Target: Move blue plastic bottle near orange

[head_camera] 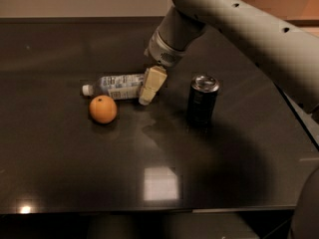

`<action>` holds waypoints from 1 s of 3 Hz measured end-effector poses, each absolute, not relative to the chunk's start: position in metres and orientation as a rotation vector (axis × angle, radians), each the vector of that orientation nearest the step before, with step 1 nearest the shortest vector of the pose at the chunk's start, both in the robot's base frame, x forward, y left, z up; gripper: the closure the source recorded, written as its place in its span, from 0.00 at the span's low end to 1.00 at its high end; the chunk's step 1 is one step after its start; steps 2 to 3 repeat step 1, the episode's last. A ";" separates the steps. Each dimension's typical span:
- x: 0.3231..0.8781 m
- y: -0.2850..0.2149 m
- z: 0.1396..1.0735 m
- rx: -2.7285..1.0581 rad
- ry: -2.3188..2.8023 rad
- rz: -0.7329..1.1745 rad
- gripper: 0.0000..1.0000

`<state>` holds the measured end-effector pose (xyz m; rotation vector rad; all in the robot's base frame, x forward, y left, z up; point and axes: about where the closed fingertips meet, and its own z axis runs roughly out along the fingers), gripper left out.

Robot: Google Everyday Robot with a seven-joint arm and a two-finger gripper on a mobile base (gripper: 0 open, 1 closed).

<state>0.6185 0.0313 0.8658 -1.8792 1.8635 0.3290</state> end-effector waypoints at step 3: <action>0.618 0.031 0.866 -1.879 1.863 0.329 0.00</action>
Offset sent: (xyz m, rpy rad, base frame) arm 0.0000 0.0000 0.0000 0.0000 0.0000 0.0000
